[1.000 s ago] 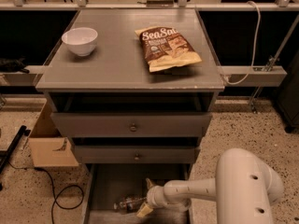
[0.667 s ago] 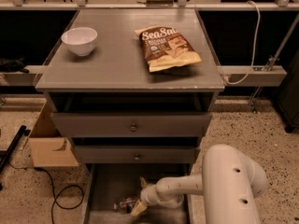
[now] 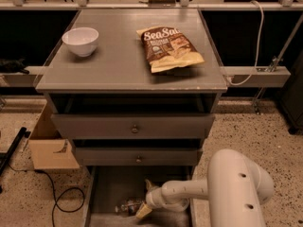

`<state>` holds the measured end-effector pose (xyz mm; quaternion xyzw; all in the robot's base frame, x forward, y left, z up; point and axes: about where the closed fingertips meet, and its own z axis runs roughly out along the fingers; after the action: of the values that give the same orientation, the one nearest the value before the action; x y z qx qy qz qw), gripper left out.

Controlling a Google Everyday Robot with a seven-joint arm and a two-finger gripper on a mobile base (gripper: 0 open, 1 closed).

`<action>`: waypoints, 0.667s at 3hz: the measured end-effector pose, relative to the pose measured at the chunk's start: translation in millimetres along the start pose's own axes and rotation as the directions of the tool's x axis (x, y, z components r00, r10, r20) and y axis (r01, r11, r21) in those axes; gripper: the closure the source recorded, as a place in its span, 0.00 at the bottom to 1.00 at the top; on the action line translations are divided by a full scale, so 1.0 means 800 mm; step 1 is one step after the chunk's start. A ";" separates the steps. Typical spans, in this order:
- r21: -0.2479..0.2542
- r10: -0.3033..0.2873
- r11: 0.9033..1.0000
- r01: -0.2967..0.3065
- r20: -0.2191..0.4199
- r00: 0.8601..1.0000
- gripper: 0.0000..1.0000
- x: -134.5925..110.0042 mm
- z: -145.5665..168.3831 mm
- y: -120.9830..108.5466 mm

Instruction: Pick water bottle from bottom drawer and place on counter

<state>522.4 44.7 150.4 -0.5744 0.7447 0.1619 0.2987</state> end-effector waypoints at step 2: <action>-0.012 0.044 0.999 -0.044 -0.007 0.999 0.00 0.021 0.004 0.001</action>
Offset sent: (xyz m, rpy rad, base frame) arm -0.0025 -0.0174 -0.0207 0.0009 0.0661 -0.0413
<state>520.0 34.3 137.5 -0.5601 0.7572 0.1711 0.2891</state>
